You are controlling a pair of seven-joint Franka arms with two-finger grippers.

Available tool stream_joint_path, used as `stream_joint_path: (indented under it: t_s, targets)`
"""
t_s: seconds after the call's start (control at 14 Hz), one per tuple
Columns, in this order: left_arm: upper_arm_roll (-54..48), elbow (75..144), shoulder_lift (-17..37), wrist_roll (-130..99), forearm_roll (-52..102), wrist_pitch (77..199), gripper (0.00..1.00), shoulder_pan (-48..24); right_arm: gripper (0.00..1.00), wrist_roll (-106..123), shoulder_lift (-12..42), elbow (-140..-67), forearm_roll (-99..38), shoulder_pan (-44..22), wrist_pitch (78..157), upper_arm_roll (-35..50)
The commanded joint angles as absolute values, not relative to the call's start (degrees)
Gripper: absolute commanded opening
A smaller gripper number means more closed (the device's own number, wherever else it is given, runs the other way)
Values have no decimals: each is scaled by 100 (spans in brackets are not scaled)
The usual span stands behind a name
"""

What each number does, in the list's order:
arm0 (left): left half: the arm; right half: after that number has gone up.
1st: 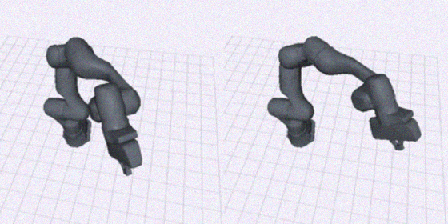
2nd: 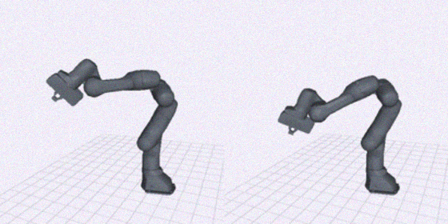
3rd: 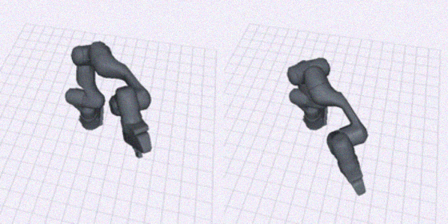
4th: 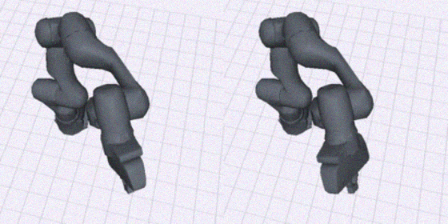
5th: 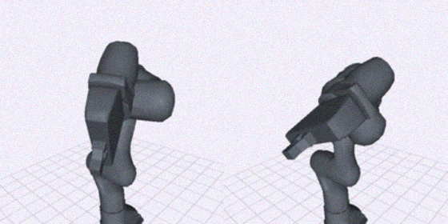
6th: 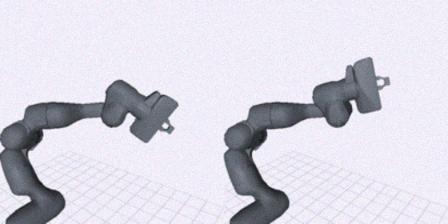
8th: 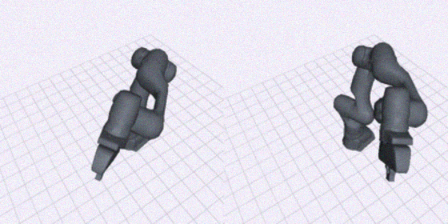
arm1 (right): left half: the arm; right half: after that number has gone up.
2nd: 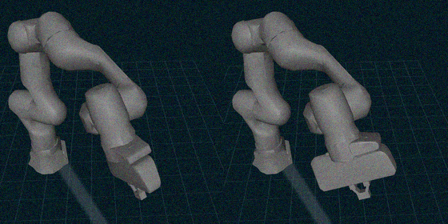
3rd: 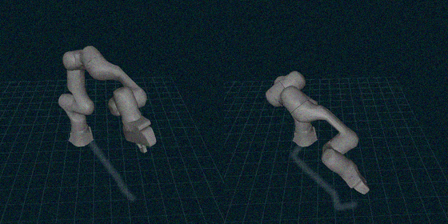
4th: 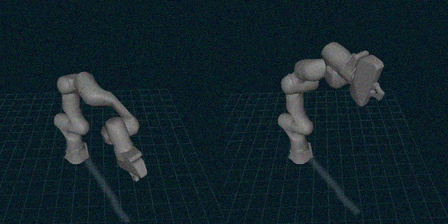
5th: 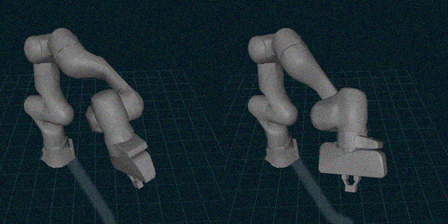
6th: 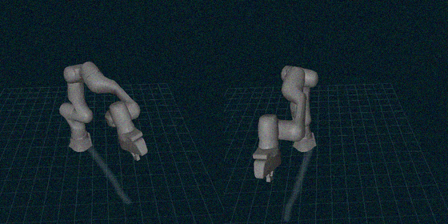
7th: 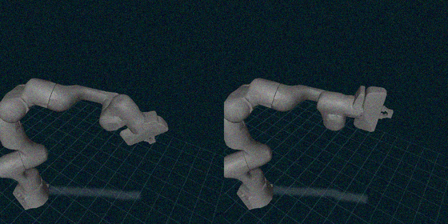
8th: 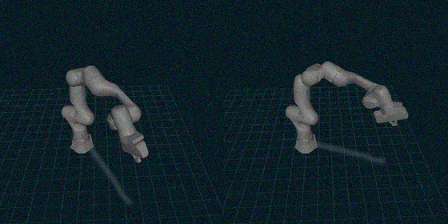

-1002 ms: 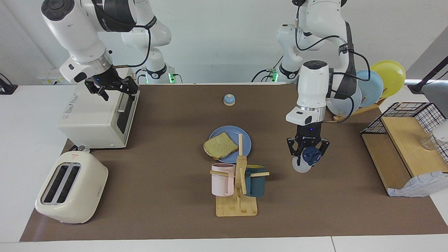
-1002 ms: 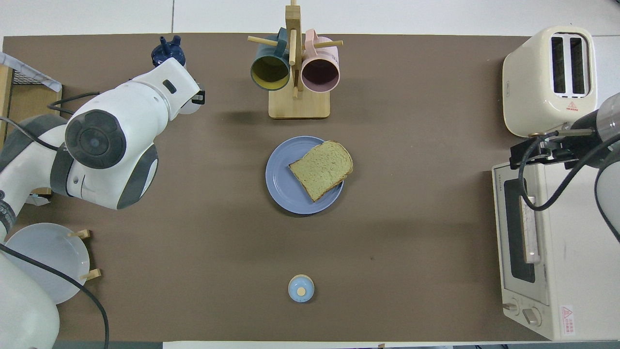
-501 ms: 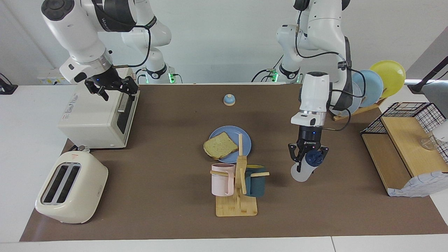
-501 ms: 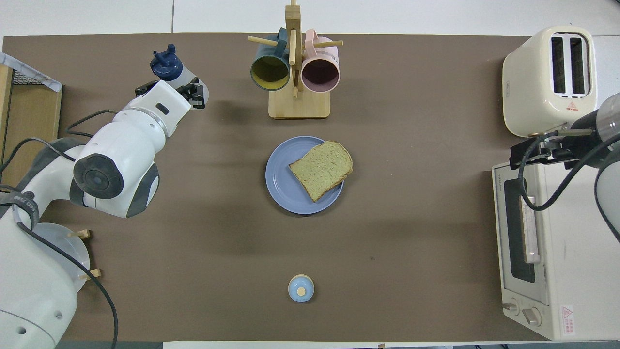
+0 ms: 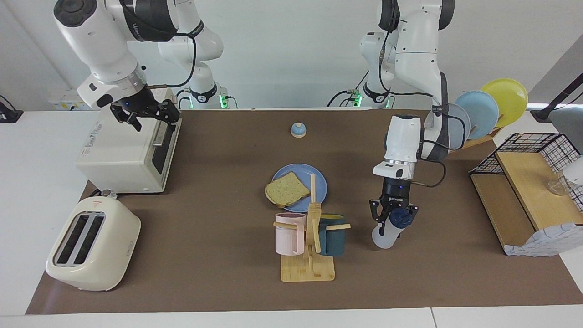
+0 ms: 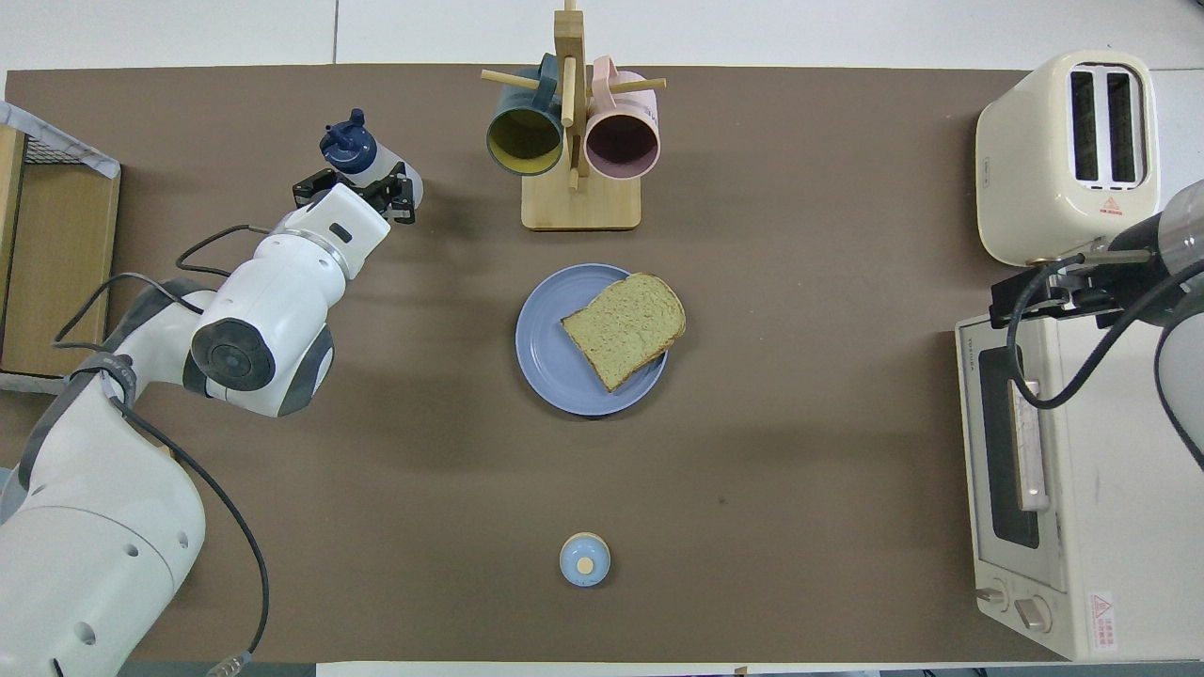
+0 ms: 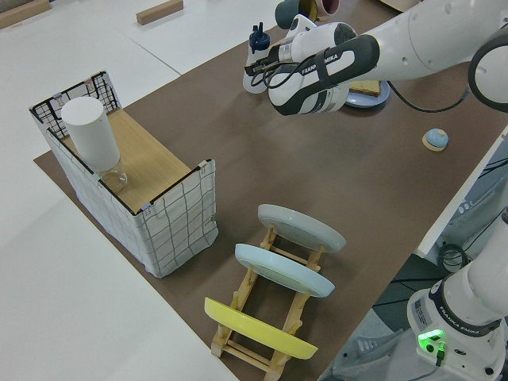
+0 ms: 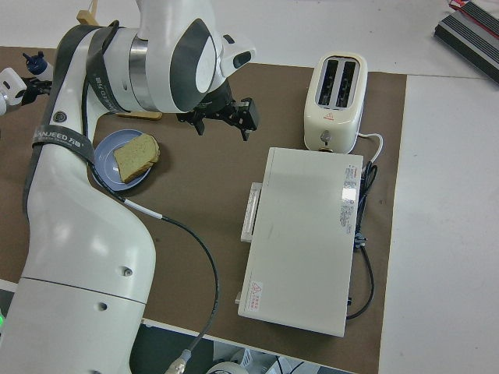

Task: Put bread on plate and add seasoning
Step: 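Carry the bottle back beside the mug rack with the left gripper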

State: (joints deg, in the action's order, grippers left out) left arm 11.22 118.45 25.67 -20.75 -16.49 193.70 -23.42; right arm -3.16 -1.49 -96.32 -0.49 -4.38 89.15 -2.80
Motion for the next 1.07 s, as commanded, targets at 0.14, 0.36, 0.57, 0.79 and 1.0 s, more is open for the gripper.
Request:
stream_joint_path:
  t_s: [0.14,0.36,0.57,0.79,1.0]
  targets:
    - [1397,11804,2847,-2030,-1600,19810,0,-2443,100,-229,-281,-9791,-18,-352,9000,-220]
    - [1520,11847,2865,-2013,-1600,19854,0,-2592,100,-229,-281,-9791,-18,-360,9000,-220]
    - [1784,11892,2883,-2013,-1608,19854,0,-2839,100,-237,-281,-9791,-18,-352,9000,-220]
    - [1811,11927,2883,-2013,-1608,19854,19,-2848,100,-229,-281,-9791,-18,-360,9000,-220]
    - [1819,11927,2953,-2013,-1608,19854,44,-2848,100,-229,-281,-9791,-18,-352,9000,-220]
